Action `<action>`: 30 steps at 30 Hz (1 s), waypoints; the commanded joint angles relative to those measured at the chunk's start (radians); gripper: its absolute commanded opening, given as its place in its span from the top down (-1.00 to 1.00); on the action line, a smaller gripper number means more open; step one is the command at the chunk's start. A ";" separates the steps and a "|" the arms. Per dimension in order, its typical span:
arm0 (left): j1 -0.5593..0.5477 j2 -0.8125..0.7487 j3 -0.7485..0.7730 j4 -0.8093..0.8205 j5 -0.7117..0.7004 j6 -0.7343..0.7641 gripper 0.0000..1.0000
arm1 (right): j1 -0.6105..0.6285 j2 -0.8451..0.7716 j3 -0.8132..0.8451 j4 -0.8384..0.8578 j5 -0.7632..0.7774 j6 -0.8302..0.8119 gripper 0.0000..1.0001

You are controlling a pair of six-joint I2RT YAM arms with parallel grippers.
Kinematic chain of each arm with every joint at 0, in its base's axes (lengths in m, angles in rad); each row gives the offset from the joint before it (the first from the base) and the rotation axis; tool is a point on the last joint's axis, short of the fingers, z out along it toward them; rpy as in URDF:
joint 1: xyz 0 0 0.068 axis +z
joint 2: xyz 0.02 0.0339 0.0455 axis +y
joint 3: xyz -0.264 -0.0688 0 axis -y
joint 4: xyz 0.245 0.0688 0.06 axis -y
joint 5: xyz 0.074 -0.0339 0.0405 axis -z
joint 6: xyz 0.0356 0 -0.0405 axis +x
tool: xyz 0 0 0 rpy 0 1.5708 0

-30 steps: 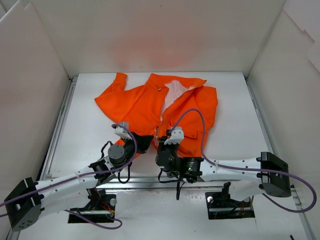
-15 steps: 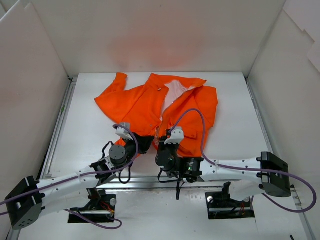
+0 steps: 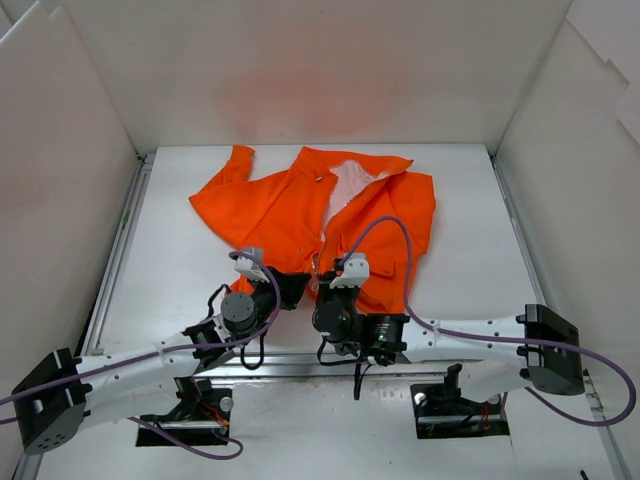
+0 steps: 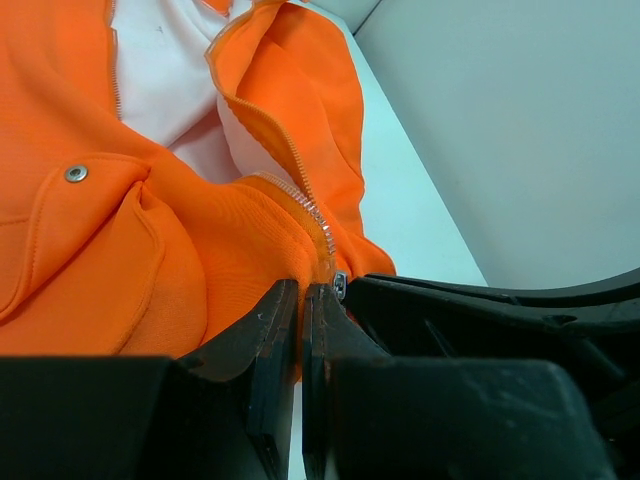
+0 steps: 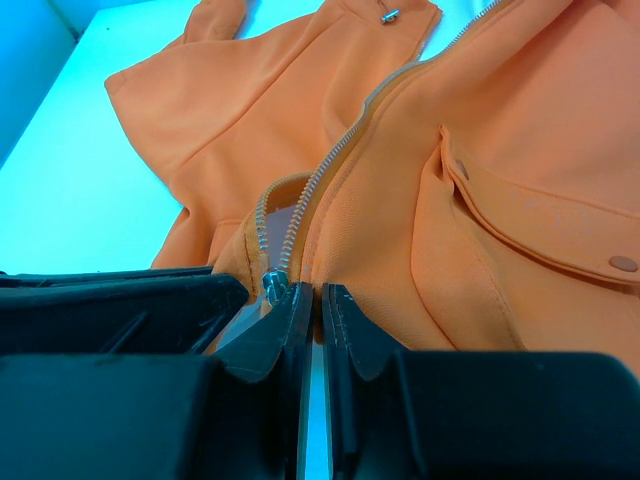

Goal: Zip up the jacket

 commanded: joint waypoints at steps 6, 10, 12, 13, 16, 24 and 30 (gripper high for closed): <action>-0.033 -0.012 0.104 -0.046 -0.026 0.056 1.00 | 0.009 -0.102 0.032 0.041 0.045 0.038 1.00; -0.043 -0.013 0.110 -0.049 -0.043 0.068 1.00 | 0.009 -0.111 0.035 0.018 0.023 0.038 1.00; -0.053 -0.013 0.107 -0.037 -0.049 0.068 1.00 | 0.009 -0.112 0.037 0.010 0.016 0.037 1.00; -0.053 -0.013 0.104 -0.031 -0.047 0.067 1.00 | 0.008 -0.114 0.038 0.009 0.006 0.038 1.00; -0.053 -0.012 0.089 0.009 -0.022 0.070 1.00 | 0.008 -0.109 0.038 0.009 0.002 0.040 1.00; -0.053 0.000 0.084 0.055 0.043 0.090 1.00 | 0.006 -0.135 0.061 0.021 -0.011 -0.043 1.00; -0.053 0.000 0.090 0.050 0.061 0.117 1.00 | -0.055 -0.226 0.055 -0.028 -0.155 -0.023 1.00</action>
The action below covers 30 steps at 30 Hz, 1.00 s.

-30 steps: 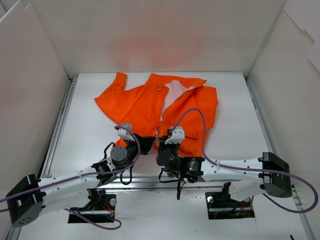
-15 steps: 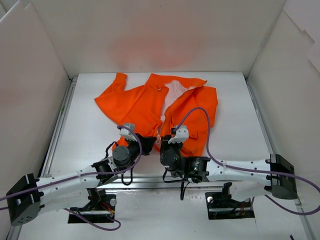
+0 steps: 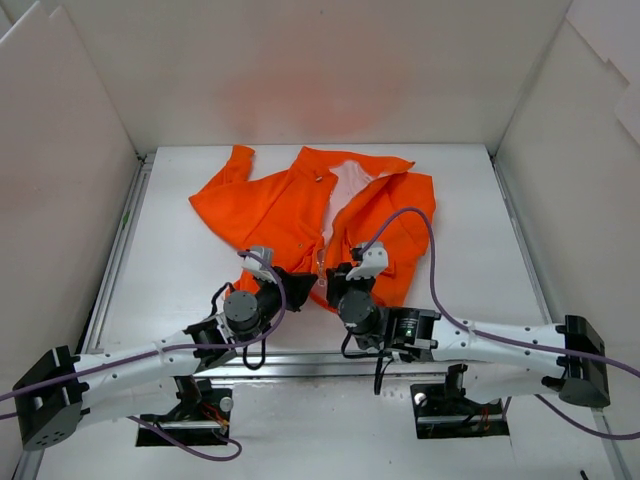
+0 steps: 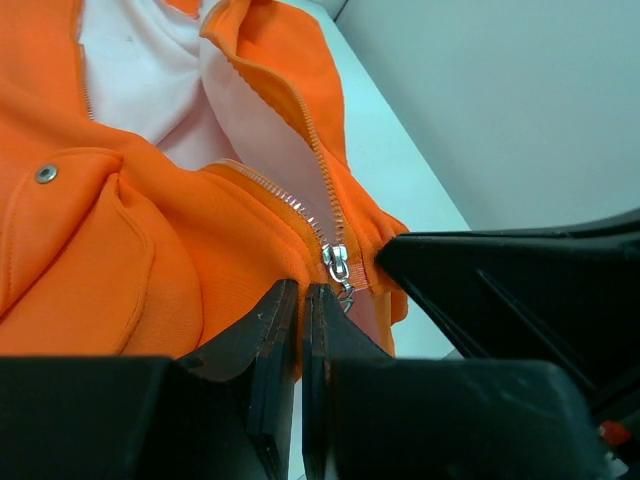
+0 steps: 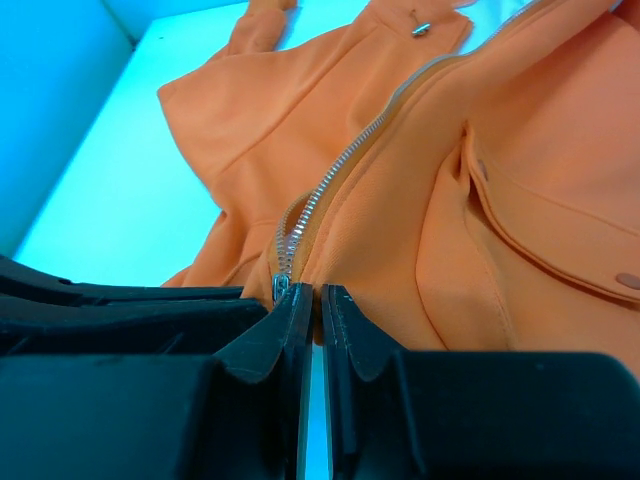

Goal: Zip up the jacket

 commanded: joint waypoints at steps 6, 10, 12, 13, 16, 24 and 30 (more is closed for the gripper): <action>-0.011 -0.003 0.039 0.108 0.085 0.036 1.00 | -0.098 -0.032 0.173 -0.084 -0.229 -0.004 1.00; -0.011 -0.019 0.040 0.111 0.111 0.046 1.00 | -0.149 0.020 0.221 -0.129 -0.309 0.007 1.00; -0.011 -0.025 0.043 0.102 0.120 0.047 1.00 | -0.178 0.041 0.236 -0.118 -0.353 0.012 1.00; -0.011 -0.030 0.047 0.099 0.126 0.047 1.00 | -0.181 0.046 0.241 -0.111 -0.364 0.010 1.00; -0.011 -0.042 0.048 0.096 0.135 0.047 1.00 | -0.212 0.069 0.268 -0.106 -0.402 -0.002 1.00; -0.011 -0.161 -0.004 0.075 0.189 -0.009 1.00 | -0.244 0.055 0.177 -0.069 -0.445 0.045 1.00; -0.011 -0.191 -0.050 0.050 0.246 -0.091 1.00 | -0.246 0.037 0.179 -0.032 -0.465 0.035 1.00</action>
